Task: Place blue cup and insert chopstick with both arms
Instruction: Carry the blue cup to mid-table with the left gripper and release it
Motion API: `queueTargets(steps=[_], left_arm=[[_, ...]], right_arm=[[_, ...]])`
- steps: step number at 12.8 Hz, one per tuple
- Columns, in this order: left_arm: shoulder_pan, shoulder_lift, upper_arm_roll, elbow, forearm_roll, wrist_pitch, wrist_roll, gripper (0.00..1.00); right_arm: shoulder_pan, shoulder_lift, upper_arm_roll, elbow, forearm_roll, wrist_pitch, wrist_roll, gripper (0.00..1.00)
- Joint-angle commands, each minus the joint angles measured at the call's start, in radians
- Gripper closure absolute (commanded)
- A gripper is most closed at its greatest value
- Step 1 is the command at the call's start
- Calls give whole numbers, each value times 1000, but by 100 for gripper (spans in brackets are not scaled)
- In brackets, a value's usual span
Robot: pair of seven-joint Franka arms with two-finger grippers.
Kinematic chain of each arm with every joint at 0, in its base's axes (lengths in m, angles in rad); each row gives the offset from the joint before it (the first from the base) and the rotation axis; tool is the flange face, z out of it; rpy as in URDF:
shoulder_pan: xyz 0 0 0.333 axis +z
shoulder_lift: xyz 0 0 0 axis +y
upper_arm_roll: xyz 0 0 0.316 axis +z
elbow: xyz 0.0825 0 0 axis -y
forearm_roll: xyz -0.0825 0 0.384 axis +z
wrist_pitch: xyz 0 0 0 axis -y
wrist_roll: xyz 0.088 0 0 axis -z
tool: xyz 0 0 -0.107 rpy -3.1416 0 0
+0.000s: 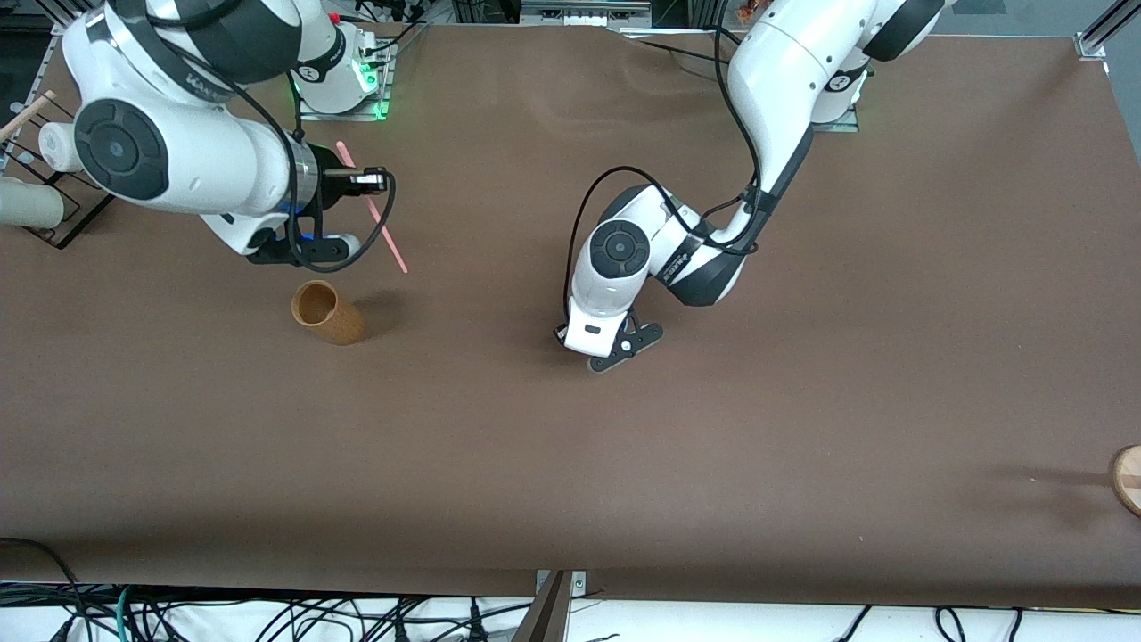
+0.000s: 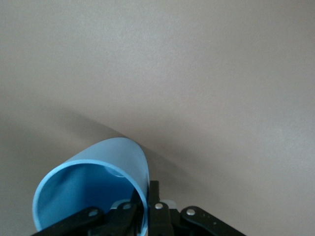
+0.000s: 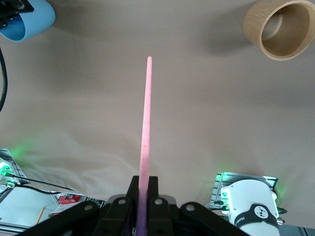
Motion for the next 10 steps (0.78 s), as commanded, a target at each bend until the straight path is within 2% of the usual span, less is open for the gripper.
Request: queueTargets(steps=[1, 2, 5, 7, 8, 10], left_arm=[[-9, 19, 14, 46, 10, -2, -24, 27], [-6, 14, 14, 46, 9, -4, -21, 0], [21, -23, -1, 52, -2, -42, -10, 0], [67, -76, -47, 54, -11, -157, 14, 0], [119, -124, -75, 54, -36, -207, 63, 0], [210, -226, -89, 37, -42, -328, 295, 0]], right_arm=[[8, 17, 1, 38, 21, -7, 35, 100], [16, 17, 1, 38, 21, -7, 52, 100], [62, 23, 1, 38, 38, 28, 147, 100], [97, 46, 3, 47, 84, 71, 234, 100], [111, 66, 1, 71, 99, 87, 265, 100], [149, 119, 0, 132, 128, 93, 340, 100]])
